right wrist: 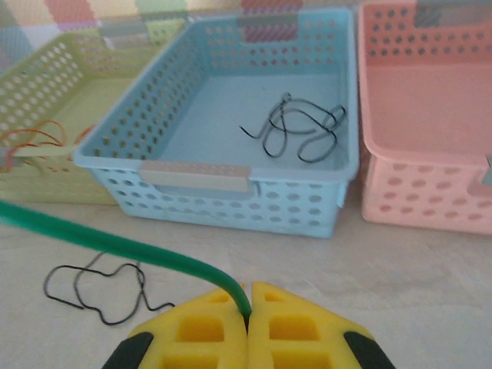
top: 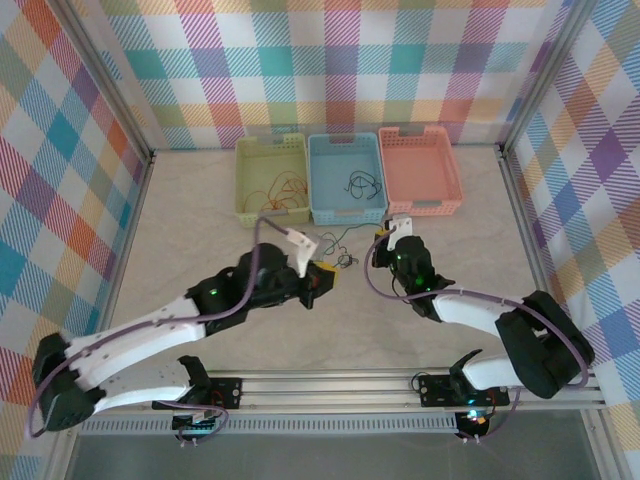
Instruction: Untangle the cables
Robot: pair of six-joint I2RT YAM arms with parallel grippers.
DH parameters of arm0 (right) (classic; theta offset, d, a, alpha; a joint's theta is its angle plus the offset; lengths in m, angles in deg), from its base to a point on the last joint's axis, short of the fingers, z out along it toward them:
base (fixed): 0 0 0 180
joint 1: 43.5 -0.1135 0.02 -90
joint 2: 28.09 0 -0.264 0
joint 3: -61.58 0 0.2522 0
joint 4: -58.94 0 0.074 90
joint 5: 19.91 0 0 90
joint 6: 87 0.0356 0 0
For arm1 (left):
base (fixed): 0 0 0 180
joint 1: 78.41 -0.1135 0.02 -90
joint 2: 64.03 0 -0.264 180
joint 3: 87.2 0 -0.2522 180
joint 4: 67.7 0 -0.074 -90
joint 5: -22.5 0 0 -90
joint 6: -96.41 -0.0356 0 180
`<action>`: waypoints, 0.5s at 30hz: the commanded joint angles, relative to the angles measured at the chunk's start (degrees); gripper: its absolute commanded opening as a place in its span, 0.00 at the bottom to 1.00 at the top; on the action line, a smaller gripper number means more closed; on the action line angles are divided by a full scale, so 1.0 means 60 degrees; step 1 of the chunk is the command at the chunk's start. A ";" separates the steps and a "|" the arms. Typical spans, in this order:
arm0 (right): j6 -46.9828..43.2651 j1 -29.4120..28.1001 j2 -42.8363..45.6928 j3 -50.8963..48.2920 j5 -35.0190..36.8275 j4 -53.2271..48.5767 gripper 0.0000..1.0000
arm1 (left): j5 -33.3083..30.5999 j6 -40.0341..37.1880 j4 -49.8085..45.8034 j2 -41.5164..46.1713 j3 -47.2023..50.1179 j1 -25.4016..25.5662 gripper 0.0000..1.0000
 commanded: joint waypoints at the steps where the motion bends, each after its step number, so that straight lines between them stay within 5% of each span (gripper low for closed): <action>1: 0.0705 0.0203 -0.0272 0.0356 -0.0180 -0.0637 0.00 | 0.0239 -0.0730 0.0815 0.1267 0.0517 0.0052 0.00; 15: 0.1991 0.1073 -0.0796 0.0560 -0.0869 -0.1454 0.00 | -0.0732 -0.0345 0.1730 0.4310 0.1133 0.0052 0.00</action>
